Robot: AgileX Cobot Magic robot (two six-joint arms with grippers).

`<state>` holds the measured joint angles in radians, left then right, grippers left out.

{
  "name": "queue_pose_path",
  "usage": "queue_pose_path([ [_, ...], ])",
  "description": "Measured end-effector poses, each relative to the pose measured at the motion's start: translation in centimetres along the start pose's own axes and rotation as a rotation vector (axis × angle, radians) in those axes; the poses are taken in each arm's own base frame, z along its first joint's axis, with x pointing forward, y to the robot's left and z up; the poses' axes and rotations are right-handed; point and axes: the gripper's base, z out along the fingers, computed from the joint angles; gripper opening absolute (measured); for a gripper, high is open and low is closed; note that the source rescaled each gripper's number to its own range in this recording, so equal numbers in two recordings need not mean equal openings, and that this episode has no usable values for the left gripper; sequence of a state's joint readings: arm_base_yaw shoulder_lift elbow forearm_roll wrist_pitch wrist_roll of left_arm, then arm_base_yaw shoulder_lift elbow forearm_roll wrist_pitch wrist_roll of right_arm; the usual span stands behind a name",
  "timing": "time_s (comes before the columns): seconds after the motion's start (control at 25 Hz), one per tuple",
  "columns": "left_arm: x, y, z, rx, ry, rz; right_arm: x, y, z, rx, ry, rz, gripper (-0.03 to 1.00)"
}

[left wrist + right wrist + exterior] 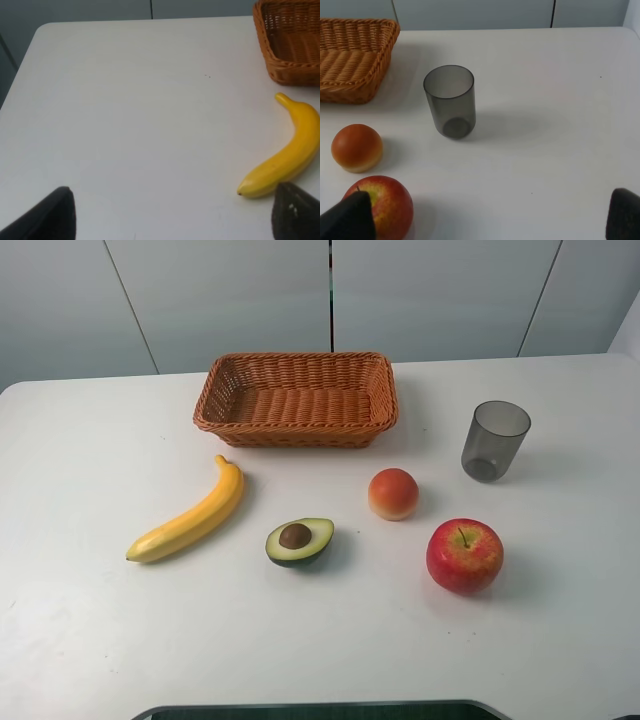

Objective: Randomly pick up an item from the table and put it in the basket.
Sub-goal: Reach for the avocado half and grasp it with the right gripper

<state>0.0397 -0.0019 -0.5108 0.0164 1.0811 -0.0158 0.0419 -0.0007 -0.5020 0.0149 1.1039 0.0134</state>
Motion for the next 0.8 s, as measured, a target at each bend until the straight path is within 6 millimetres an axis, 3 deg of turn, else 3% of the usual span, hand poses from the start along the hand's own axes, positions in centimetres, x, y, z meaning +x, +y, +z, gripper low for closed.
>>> queue_pose_path([
  [0.8,0.0,0.0,0.0,0.0,0.0,0.0,0.0,0.0,0.0,0.0,0.0,0.0,1.0],
])
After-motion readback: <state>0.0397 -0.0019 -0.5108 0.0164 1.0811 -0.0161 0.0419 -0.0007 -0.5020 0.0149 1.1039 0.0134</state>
